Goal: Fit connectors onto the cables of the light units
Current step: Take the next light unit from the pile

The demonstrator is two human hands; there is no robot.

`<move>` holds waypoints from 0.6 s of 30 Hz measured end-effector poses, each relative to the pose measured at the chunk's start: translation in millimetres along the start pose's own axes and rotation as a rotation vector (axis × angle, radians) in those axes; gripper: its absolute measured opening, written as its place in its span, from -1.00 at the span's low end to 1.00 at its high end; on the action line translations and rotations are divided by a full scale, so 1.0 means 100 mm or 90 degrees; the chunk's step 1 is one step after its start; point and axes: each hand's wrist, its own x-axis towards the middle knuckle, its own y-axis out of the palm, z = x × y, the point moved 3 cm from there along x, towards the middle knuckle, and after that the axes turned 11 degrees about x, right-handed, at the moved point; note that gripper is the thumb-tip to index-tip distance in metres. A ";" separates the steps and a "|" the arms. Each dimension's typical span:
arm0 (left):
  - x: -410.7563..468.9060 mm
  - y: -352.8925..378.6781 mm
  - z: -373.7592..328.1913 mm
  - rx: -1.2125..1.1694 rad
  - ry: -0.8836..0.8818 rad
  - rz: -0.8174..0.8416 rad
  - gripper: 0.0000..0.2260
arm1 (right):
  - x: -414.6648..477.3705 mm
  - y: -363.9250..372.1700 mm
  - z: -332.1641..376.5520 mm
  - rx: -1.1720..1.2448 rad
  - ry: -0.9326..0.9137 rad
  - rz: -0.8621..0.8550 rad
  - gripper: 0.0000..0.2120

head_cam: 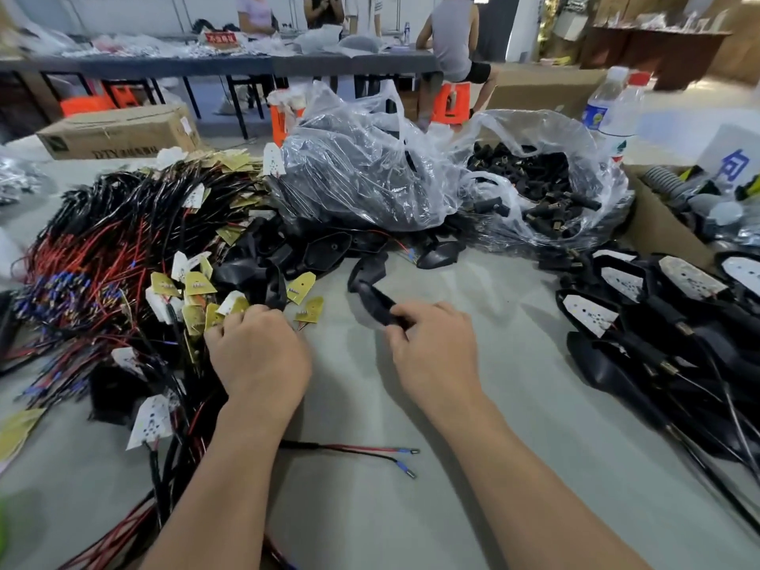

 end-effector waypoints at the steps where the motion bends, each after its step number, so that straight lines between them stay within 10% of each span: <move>1: 0.00 0.00 0.00 -0.018 0.005 -0.009 -0.81 | -0.04 -0.03 0.01 -0.039 -0.003 -0.017 -0.90; 8: -0.19 -0.40 -0.09 -0.340 0.013 -0.229 -0.92 | -0.20 -0.04 0.19 0.166 0.026 0.072 -0.75; 13: -0.24 -0.43 -0.34 -0.868 0.008 0.080 -0.85 | -0.35 0.15 0.39 0.467 0.143 0.257 -0.84; 18: -0.21 -0.34 -0.31 -0.943 -0.046 0.216 -0.82 | -0.21 0.01 0.38 0.635 0.206 0.202 -0.73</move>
